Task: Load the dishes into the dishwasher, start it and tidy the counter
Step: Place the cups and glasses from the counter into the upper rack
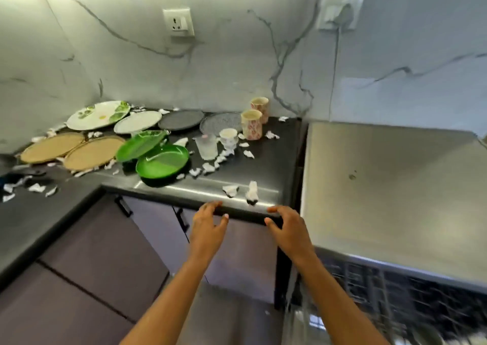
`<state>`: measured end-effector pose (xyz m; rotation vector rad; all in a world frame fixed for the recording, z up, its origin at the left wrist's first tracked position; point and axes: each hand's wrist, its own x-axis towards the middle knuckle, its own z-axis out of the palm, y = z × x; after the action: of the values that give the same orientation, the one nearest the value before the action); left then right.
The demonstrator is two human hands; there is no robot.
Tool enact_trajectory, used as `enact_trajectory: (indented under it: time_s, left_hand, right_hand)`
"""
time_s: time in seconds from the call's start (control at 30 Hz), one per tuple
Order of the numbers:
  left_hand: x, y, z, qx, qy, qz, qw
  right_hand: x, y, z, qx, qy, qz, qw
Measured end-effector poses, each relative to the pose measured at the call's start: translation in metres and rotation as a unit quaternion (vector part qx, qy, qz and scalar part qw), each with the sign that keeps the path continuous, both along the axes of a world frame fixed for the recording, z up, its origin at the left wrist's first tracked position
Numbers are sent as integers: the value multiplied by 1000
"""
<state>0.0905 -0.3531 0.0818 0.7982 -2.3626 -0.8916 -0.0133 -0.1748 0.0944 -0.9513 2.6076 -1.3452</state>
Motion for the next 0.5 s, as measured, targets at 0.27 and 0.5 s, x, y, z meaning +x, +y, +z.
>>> enact_trajectory:
  time_s: [0.27, 0.5]
  left_hand:
    - [-54, -150, -33, -139, -193, -83, 968]
    - [-69, -166, -22, -128, -116, -67, 983]
  right_hand:
    - [-76, -160, -26, 147, -27, -4, 989]
    - [-112, -191, -36, 202, 9, -14, 979]
